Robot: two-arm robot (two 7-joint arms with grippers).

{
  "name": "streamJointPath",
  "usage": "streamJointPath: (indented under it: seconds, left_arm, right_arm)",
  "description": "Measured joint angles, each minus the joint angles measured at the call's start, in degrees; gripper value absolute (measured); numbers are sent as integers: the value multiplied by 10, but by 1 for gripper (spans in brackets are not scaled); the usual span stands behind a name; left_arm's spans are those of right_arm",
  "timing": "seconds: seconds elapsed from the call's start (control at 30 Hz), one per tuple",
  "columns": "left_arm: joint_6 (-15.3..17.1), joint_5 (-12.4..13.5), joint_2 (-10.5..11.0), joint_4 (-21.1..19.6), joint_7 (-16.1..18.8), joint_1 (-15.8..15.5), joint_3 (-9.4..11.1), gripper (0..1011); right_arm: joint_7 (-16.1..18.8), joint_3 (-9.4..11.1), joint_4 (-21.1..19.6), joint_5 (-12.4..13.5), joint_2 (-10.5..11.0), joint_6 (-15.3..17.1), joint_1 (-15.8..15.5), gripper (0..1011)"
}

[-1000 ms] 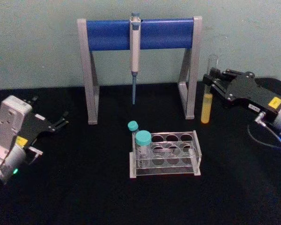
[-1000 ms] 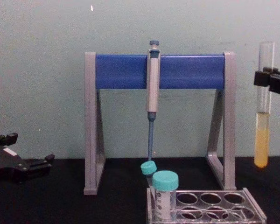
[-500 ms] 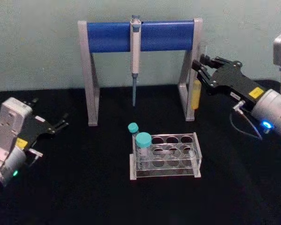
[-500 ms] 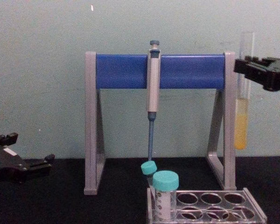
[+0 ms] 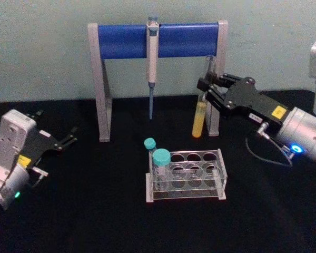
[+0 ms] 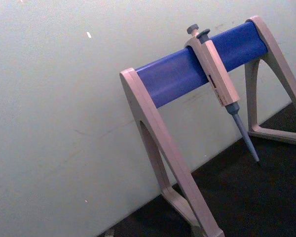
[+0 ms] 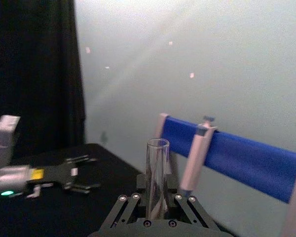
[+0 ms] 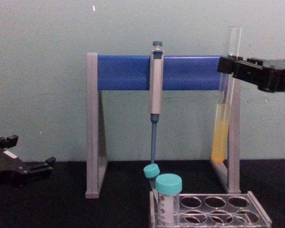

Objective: Pick up the test tube from the test tube rack, shake it, then place it back into the test tube rack.

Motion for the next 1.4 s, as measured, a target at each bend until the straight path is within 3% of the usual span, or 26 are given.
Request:
streamJointPath:
  seconds: [0.13,0.27,0.43,0.53,0.73,0.83,0.97,1.13,1.4]
  left_arm:
    - [0,0,0,0,0,0,0,1001]
    - [0,0,0,0,0,0,0,1001]
    - [0,0,0,0,0,0,0,1001]
    - [0,0,0,0,0,0,0,1001]
    - [0,0,0,0,0,0,0,1001]
    - [0,0,0,0,0,0,0,1001]
    - [0,0,0,0,0,0,0,1001]
    - [0,0,0,0,0,0,0,1001]
    - [0,0,0,0,0,0,0,1001]
  right_arm:
    - [35,0,-8,31,25,10,-9,229]
    - [47,1,-11,44,47,18,-18,229]
    - [33,3,-9,40,66,19,-24,229]
    - [1,2,-2,14,70,8,-23,229]
    - [-47,3,4,-30,61,-7,-16,229]
    - [-76,4,5,-60,45,-19,-12,229]
    - [-91,8,5,-70,26,-30,-11,229]
    - [-79,13,6,-59,5,-35,-9,229]
    - [-36,17,6,-21,-1,-35,-9,229]
